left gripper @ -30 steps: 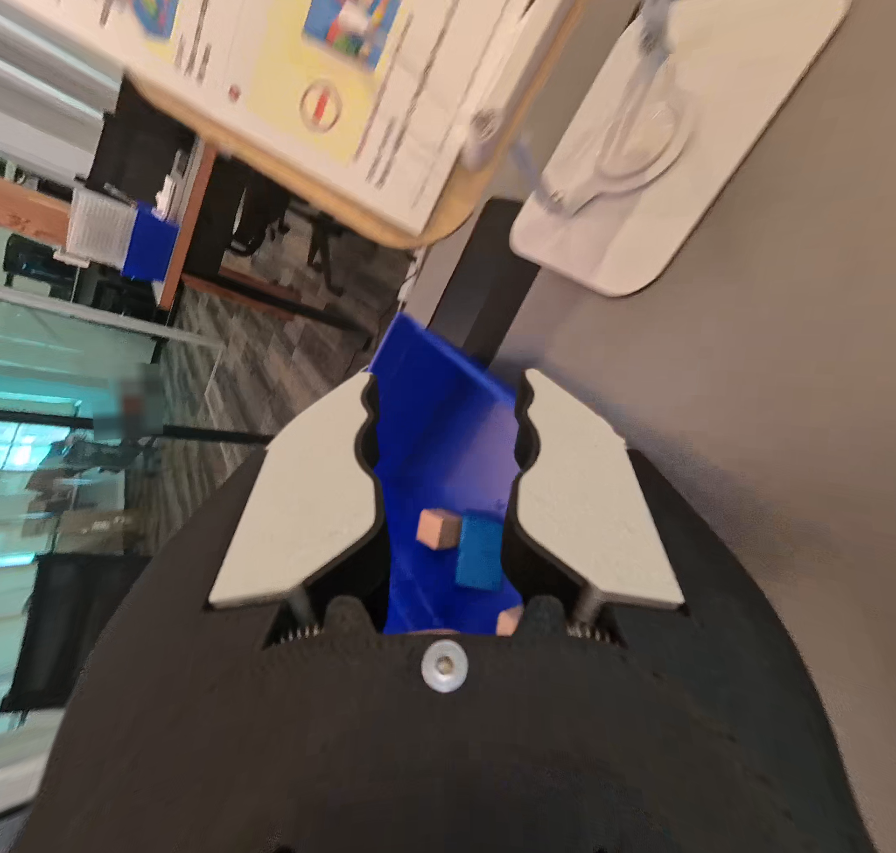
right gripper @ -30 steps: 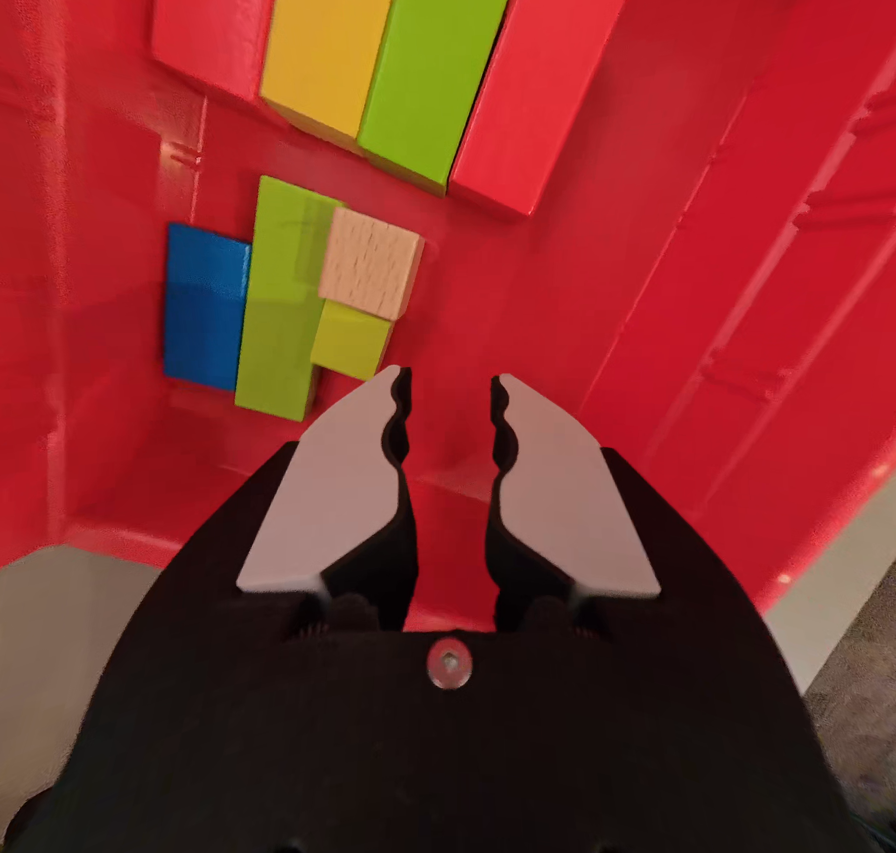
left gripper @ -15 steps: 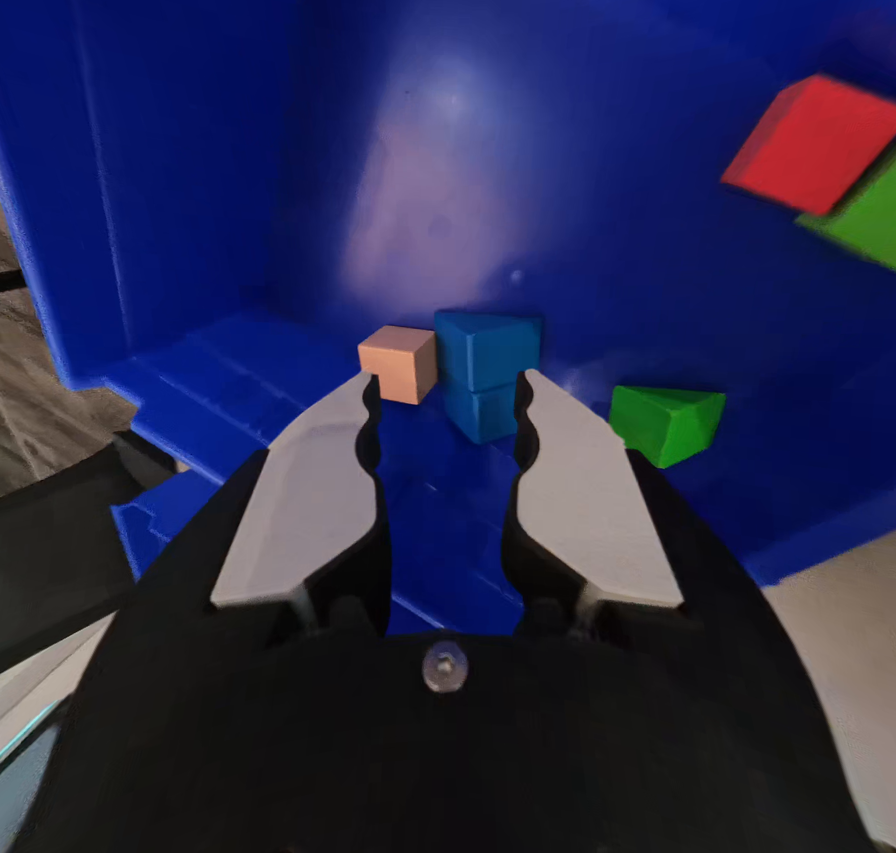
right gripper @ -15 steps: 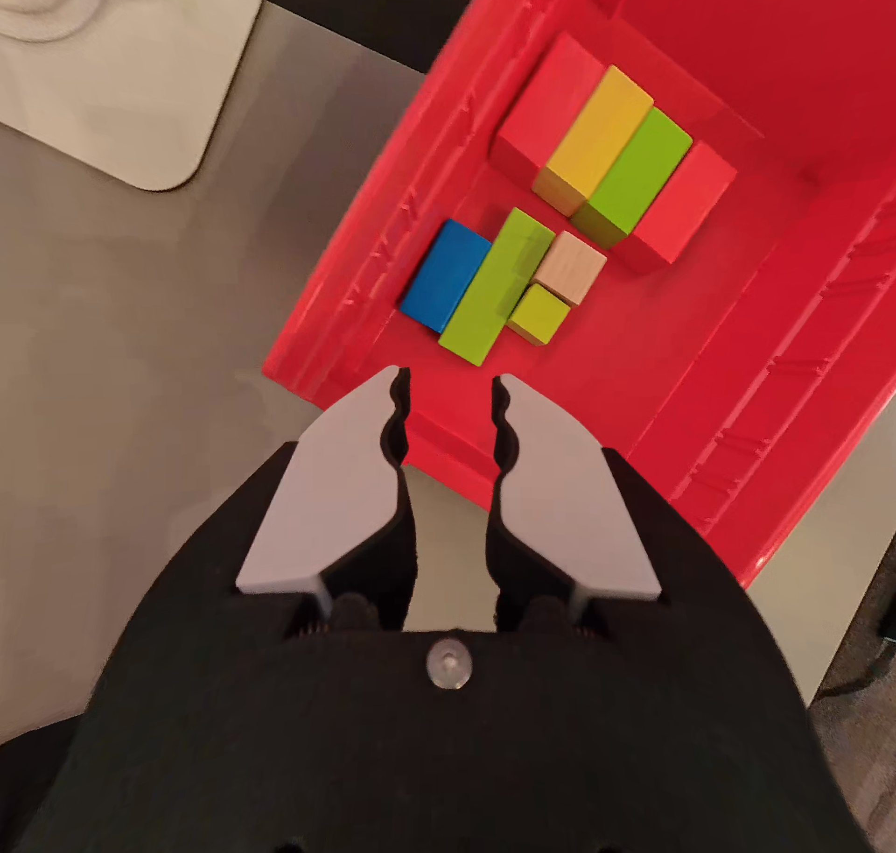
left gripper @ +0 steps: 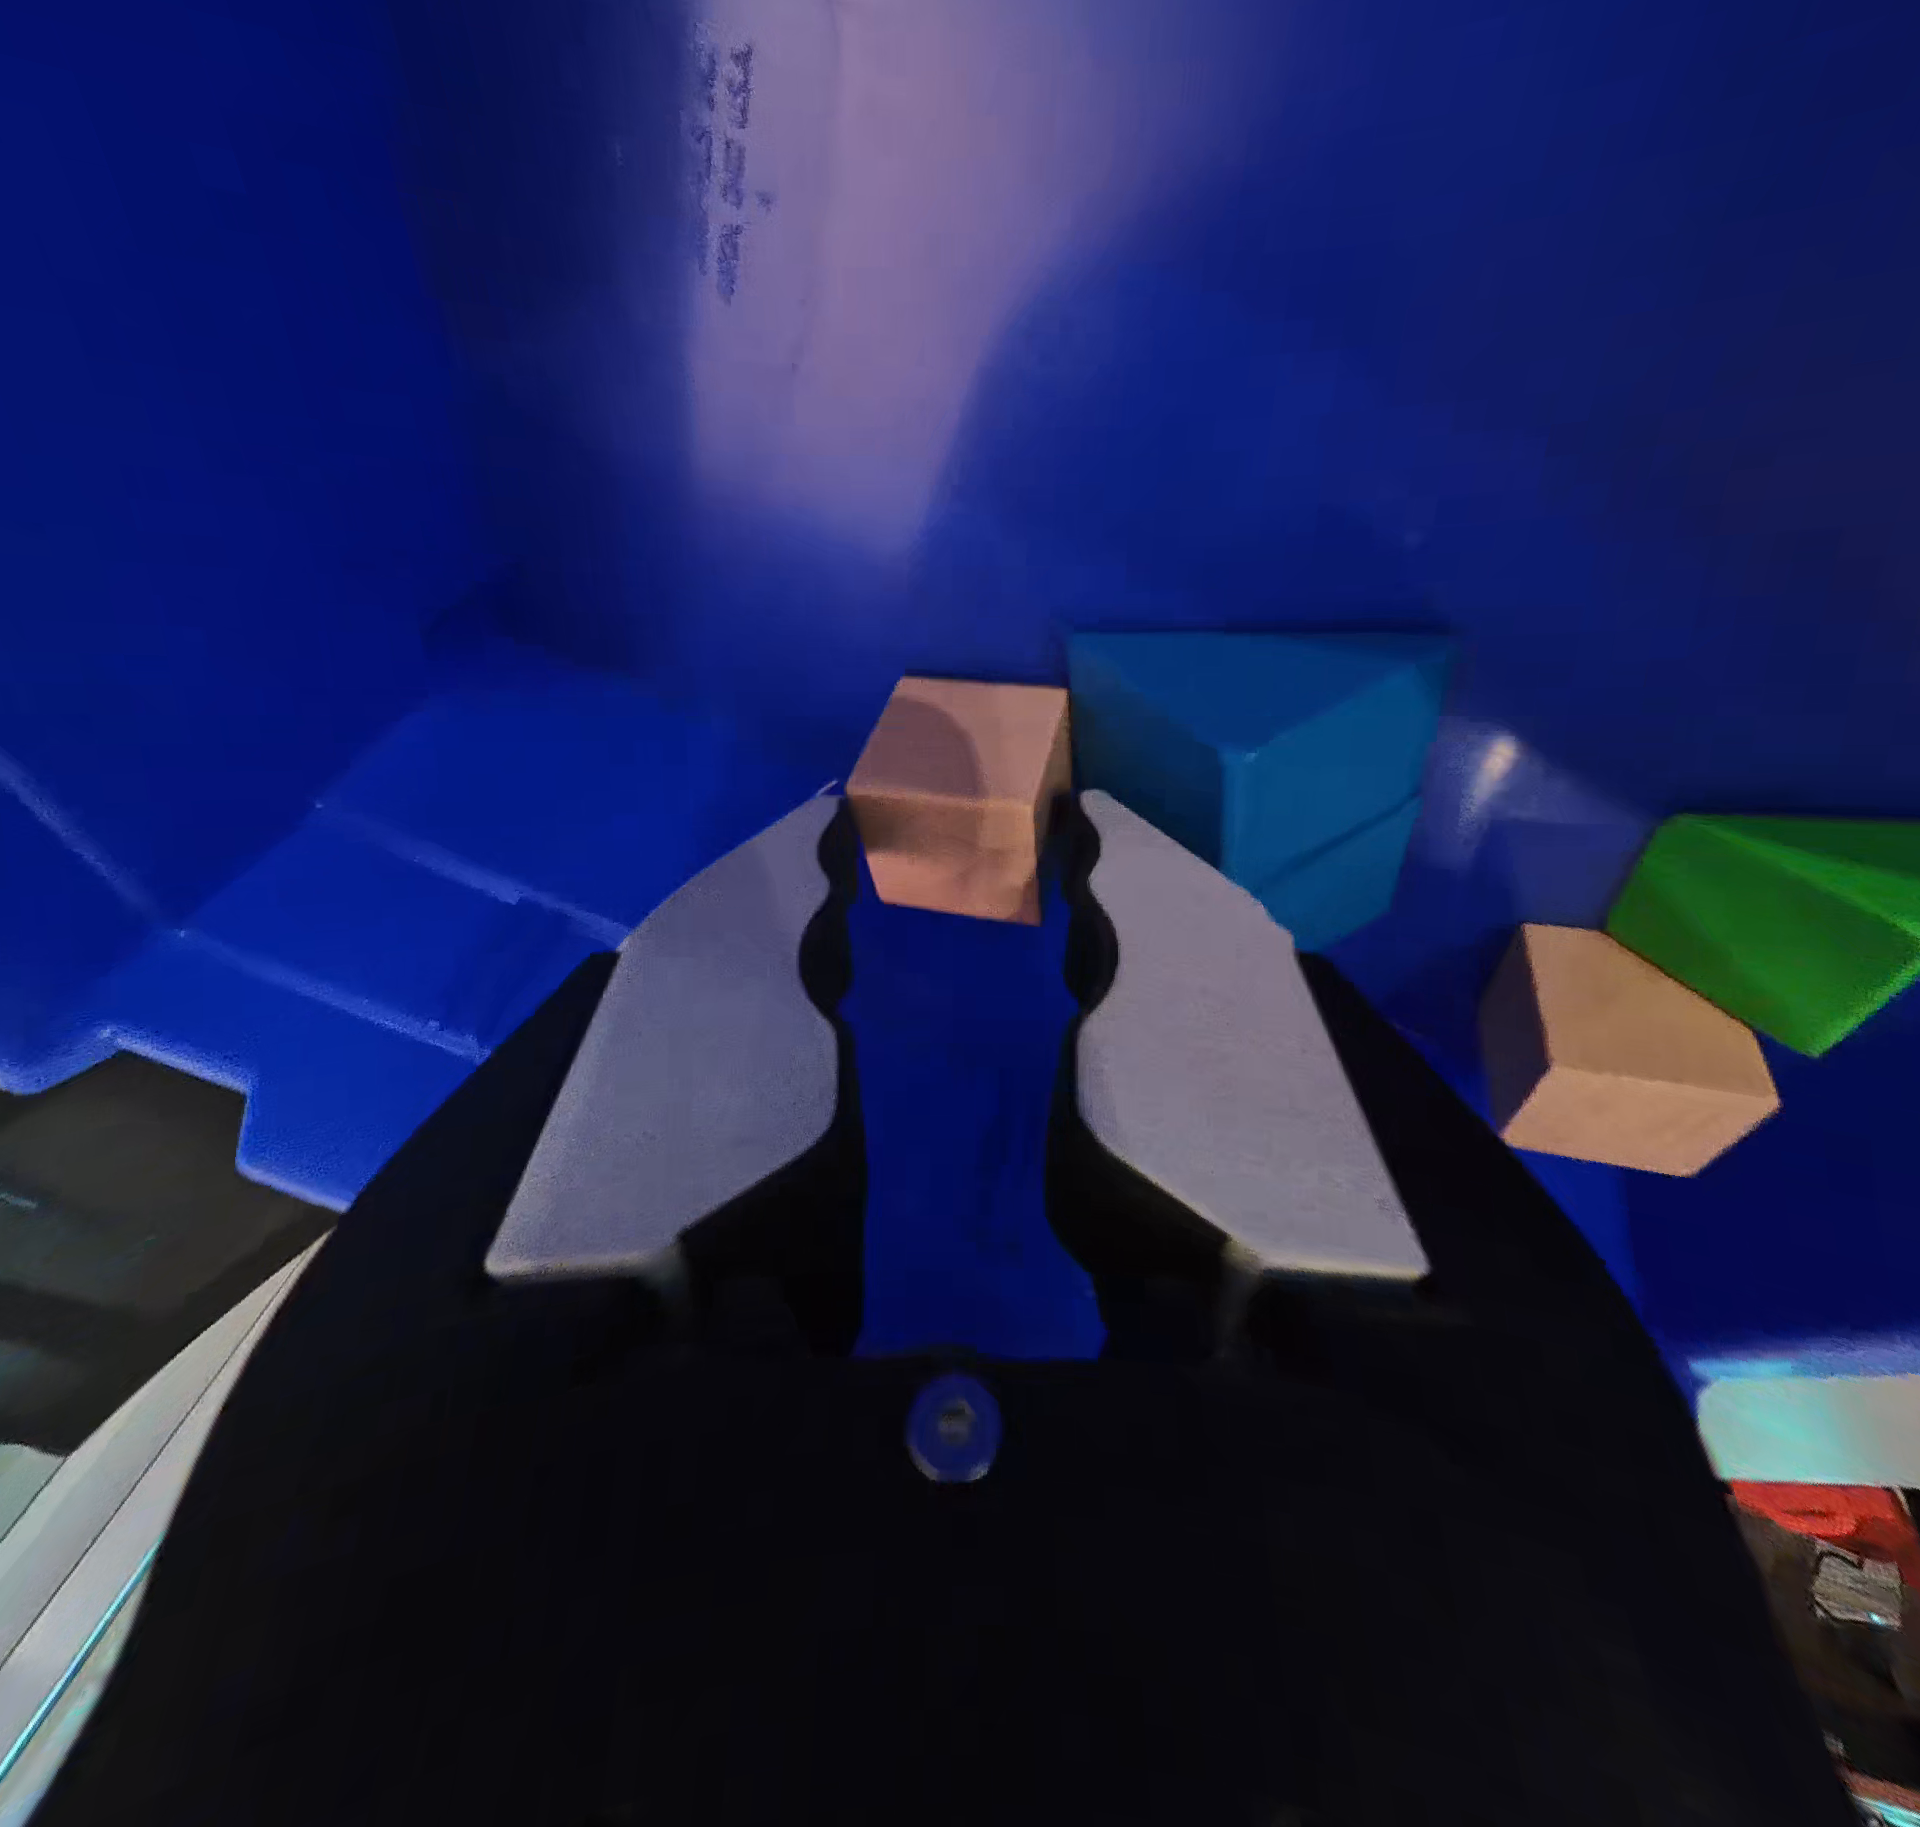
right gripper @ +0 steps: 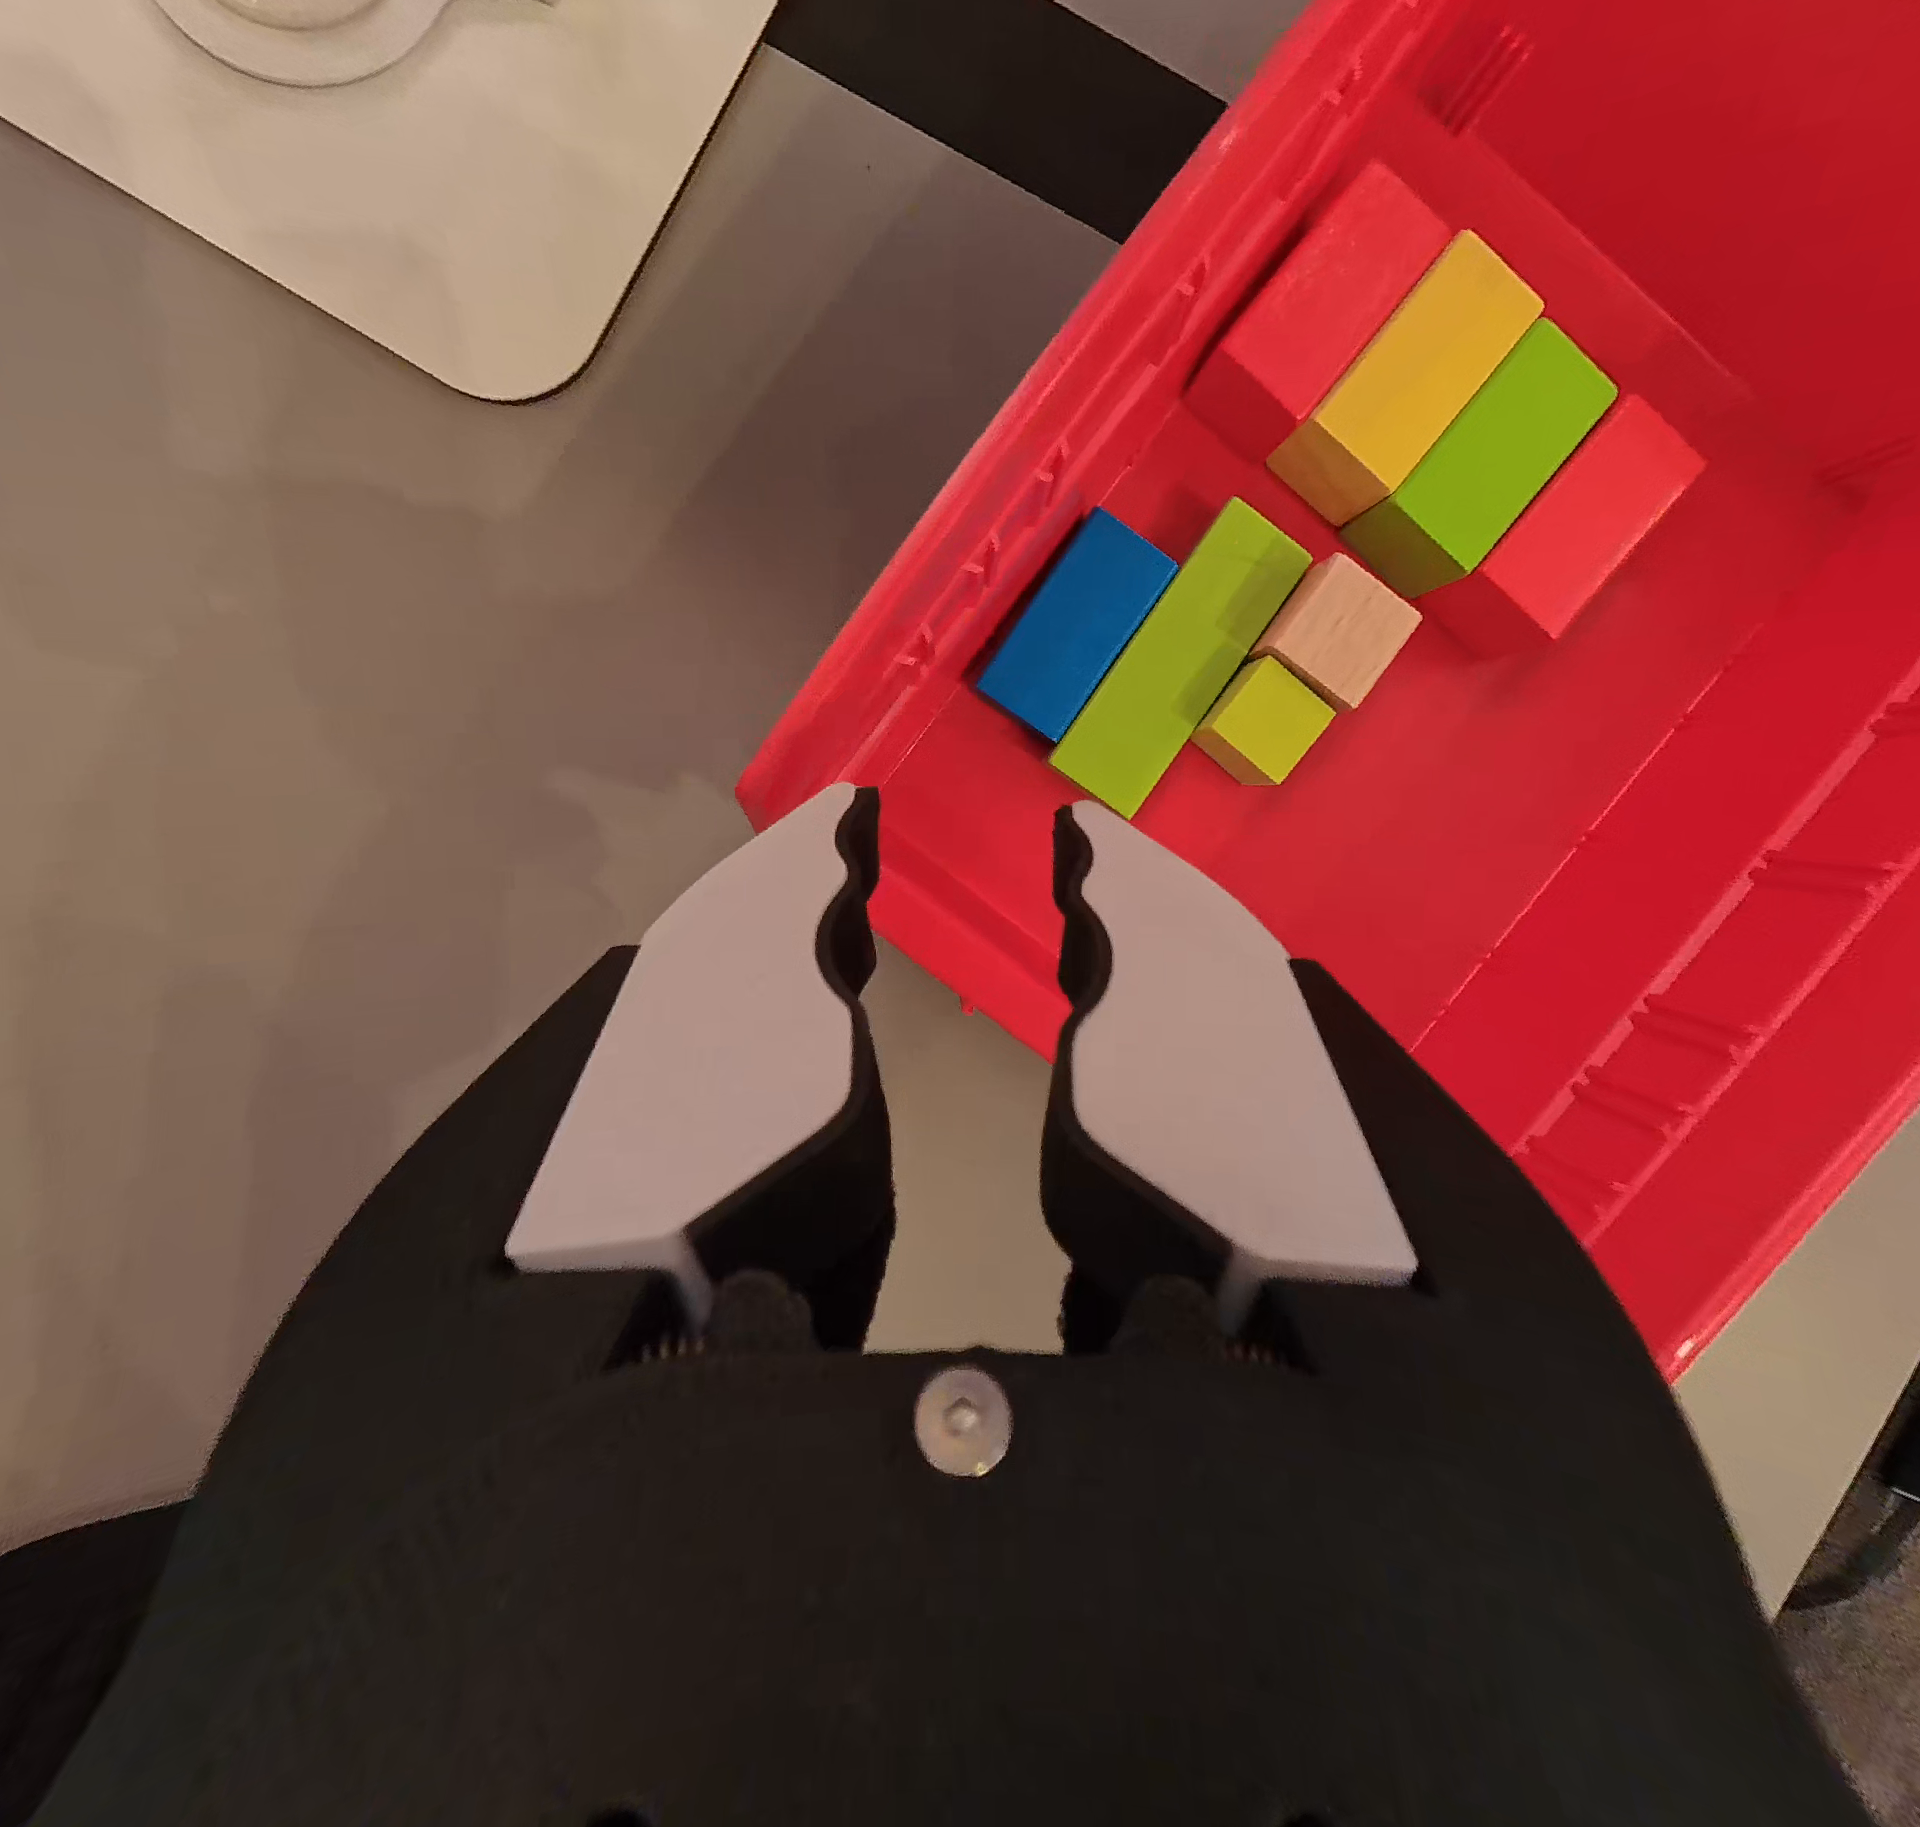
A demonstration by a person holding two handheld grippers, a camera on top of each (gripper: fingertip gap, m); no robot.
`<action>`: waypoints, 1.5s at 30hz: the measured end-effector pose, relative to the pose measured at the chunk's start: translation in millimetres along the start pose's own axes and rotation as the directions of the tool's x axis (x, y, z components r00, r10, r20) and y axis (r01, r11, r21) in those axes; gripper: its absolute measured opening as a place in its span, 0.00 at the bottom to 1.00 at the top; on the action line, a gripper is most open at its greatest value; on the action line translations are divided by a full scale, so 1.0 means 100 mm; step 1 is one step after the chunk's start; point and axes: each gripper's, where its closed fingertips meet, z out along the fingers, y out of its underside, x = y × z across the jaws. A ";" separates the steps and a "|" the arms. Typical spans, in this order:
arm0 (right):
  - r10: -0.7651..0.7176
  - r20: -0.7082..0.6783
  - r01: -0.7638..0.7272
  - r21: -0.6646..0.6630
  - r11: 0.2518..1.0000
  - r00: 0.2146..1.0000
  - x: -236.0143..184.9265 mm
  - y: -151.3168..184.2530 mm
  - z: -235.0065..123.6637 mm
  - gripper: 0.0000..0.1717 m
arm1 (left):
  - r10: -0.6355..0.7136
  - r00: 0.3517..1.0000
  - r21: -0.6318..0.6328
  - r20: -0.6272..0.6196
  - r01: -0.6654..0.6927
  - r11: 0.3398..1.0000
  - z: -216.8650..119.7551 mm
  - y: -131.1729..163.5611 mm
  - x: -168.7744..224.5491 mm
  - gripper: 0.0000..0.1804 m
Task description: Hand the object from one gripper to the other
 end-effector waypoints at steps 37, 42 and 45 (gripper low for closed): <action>-0.382 0.896 -0.322 0.439 0.839 0.226 -2.92 -1.13 -1.32 0.18 | -0.200 0.816 0.838 0.542 -0.544 0.053 -3.84 -1.83 2.12 0.19; -0.289 0.497 0.014 0.486 0.874 0.818 -1.28 -0.93 -0.89 0.18 | -0.241 0.836 0.868 0.493 -0.492 0.069 -3.82 -1.62 1.92 0.11; -0.210 0.162 0.166 0.248 0.954 0.964 -0.01 -0.60 -0.56 0.18 | -0.233 0.849 0.880 0.474 -0.462 0.106 -3.67 -1.56 1.85 0.08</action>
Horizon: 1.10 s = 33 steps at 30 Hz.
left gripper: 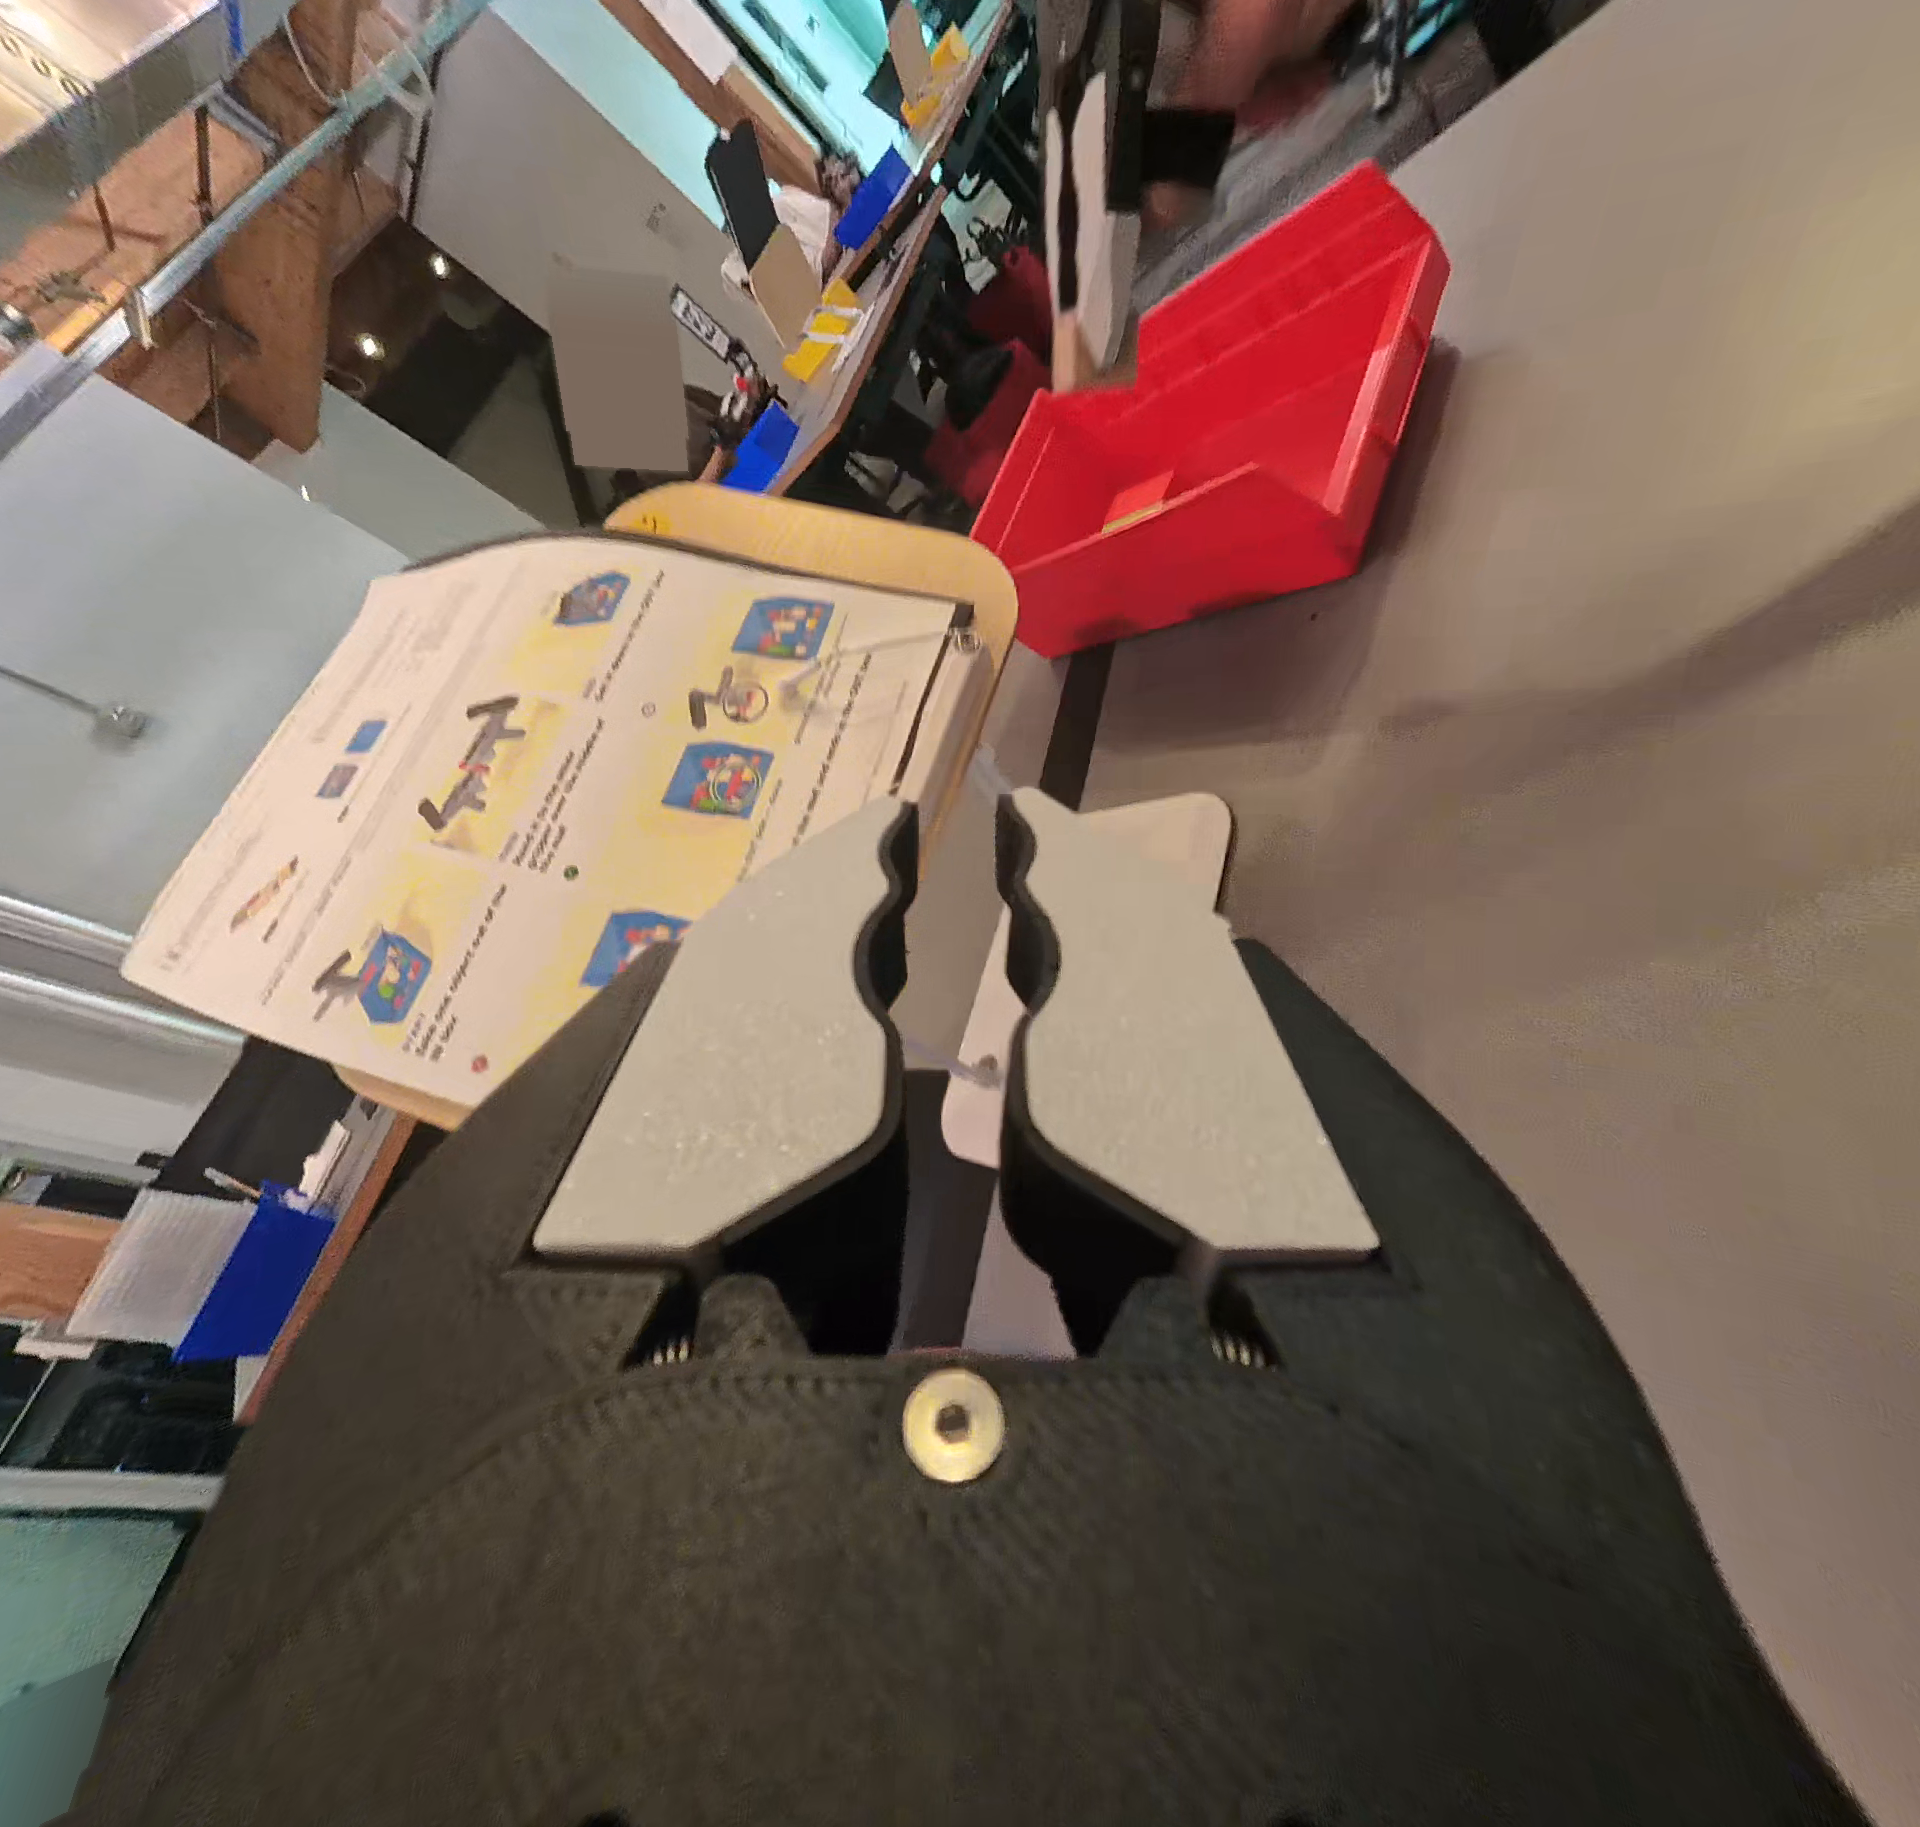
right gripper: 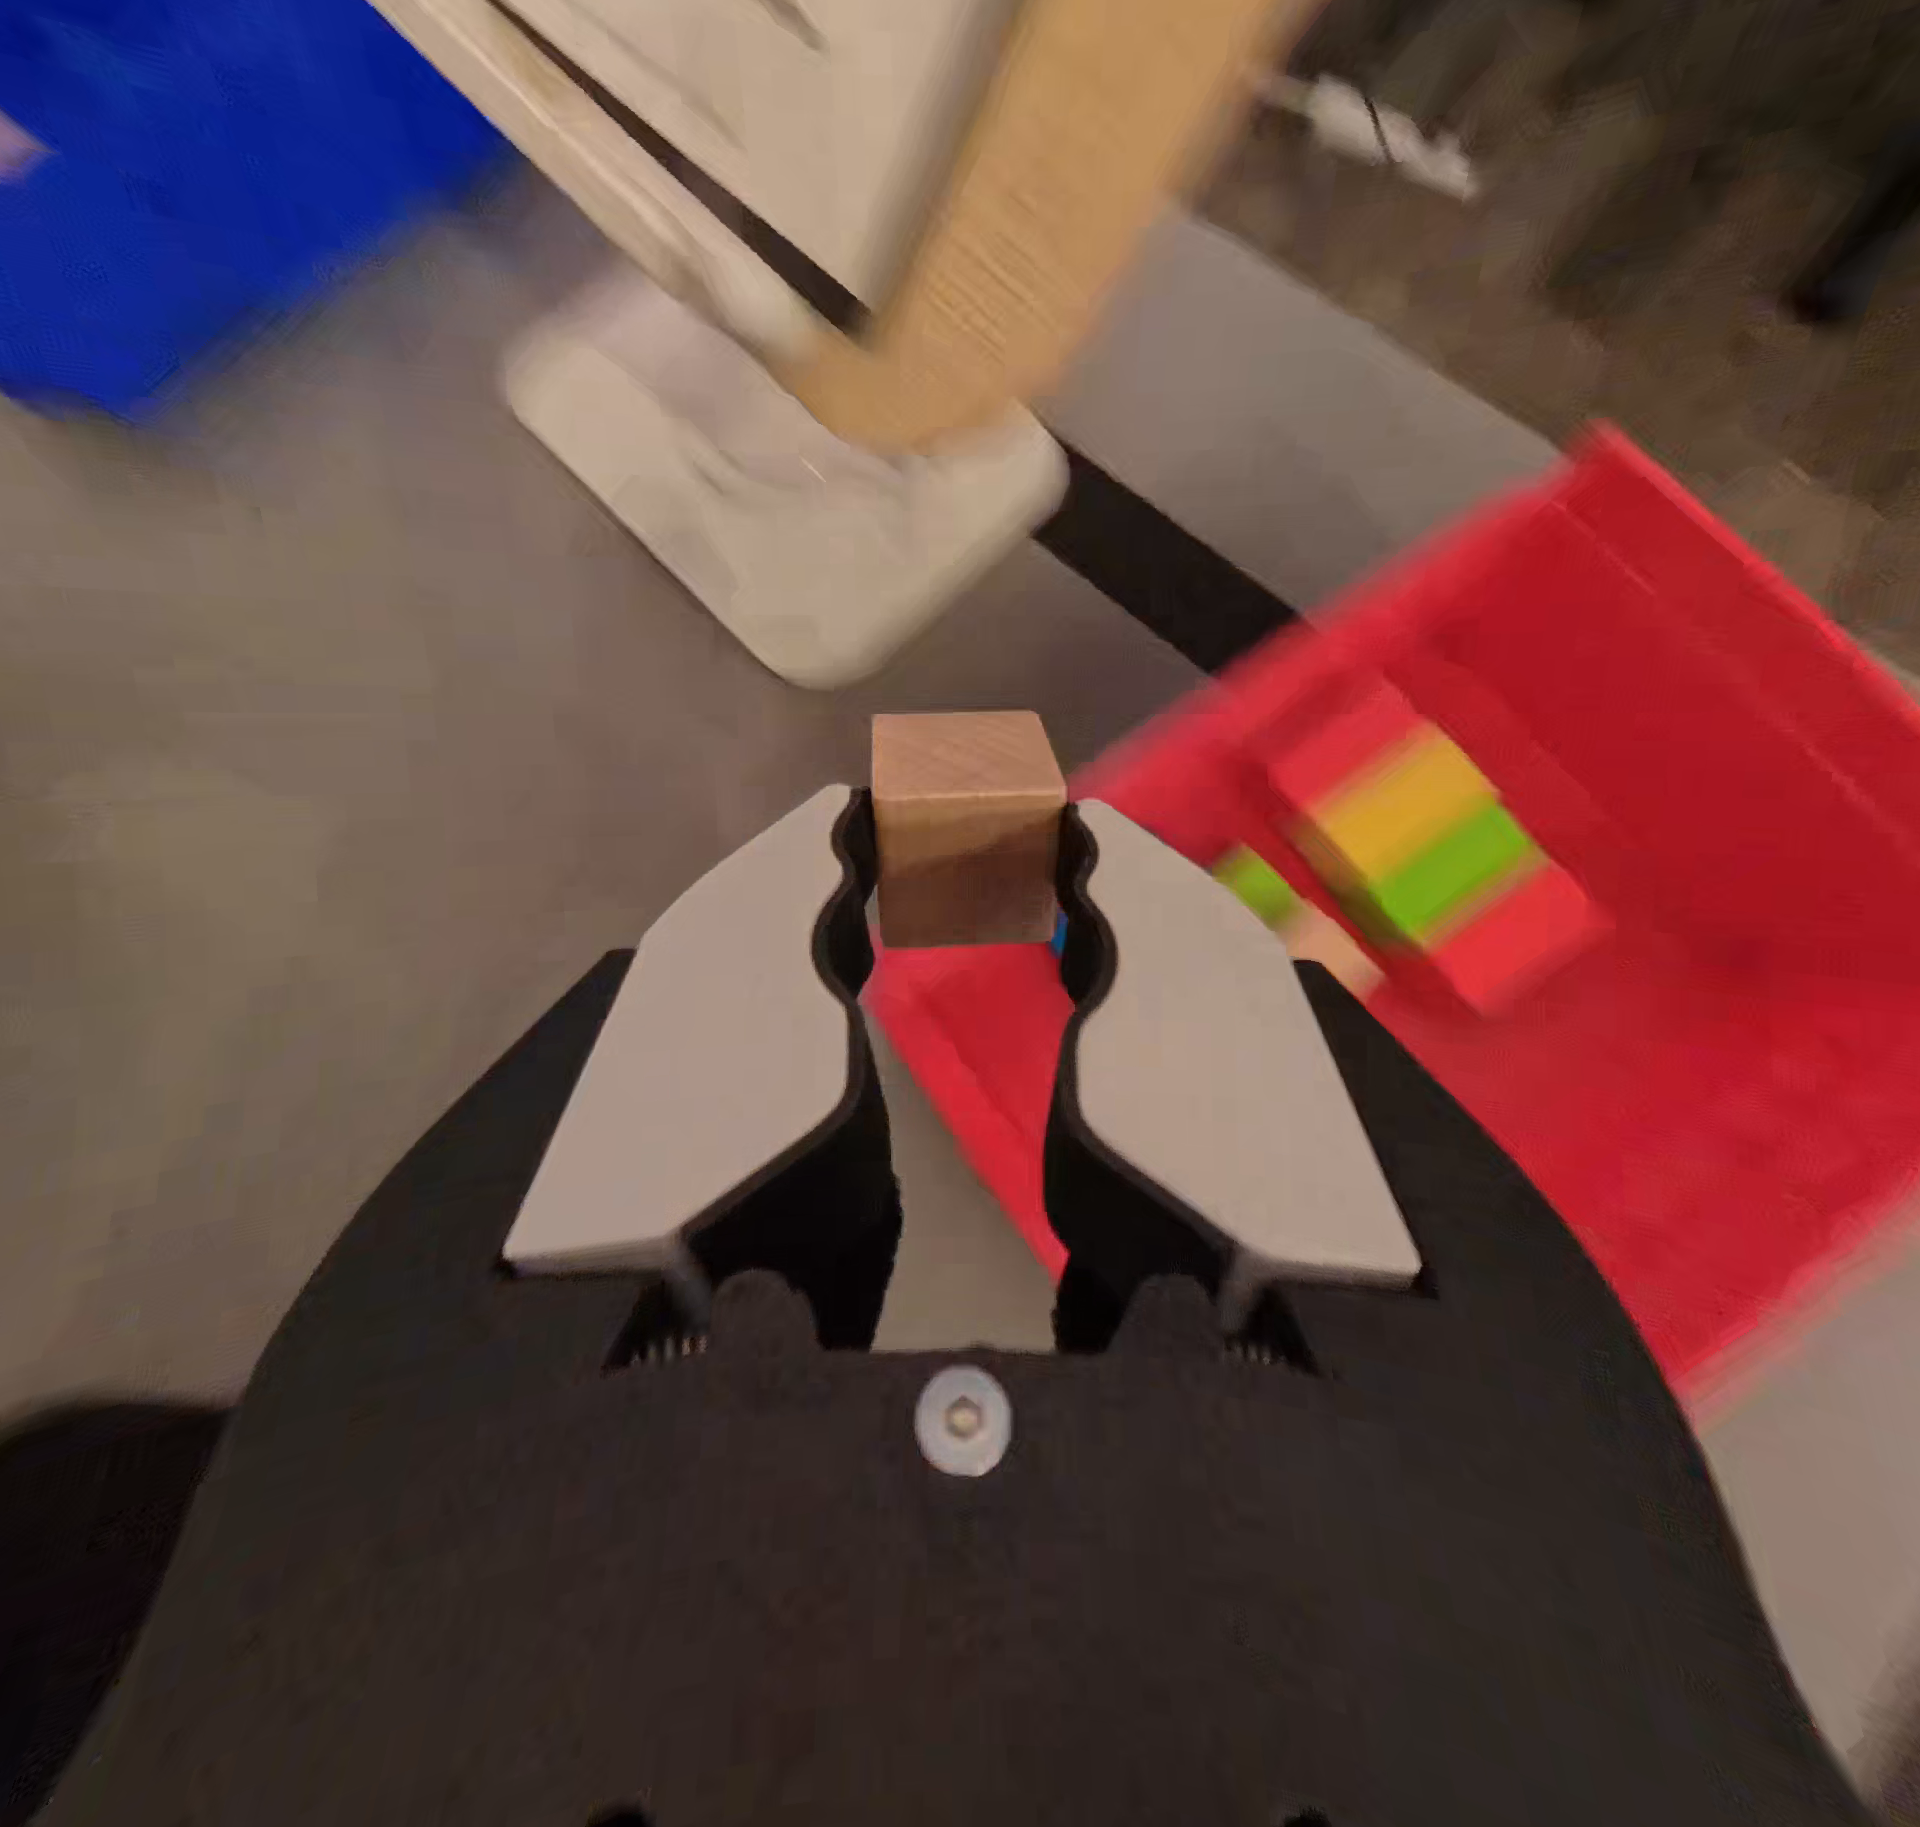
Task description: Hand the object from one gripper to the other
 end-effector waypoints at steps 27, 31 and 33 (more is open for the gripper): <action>-0.513 0.271 0.560 -0.595 0.576 0.815 1.31 1.36 1.00 0.18 | -0.009 0.997 -0.195 -0.079 -0.007 0.981 0.09 0.59 0.26 0.09; -0.495 0.278 0.554 -0.581 0.596 0.823 1.29 1.35 1.03 0.19 | -0.011 0.996 -0.200 -0.090 -0.007 0.980 0.10 0.60 0.28 0.10; -0.490 0.270 0.545 -0.590 0.596 0.829 1.31 1.35 1.02 0.24 | -0.013 0.995 -0.205 -0.096 -0.007 0.979 0.10 0.62 0.28 0.10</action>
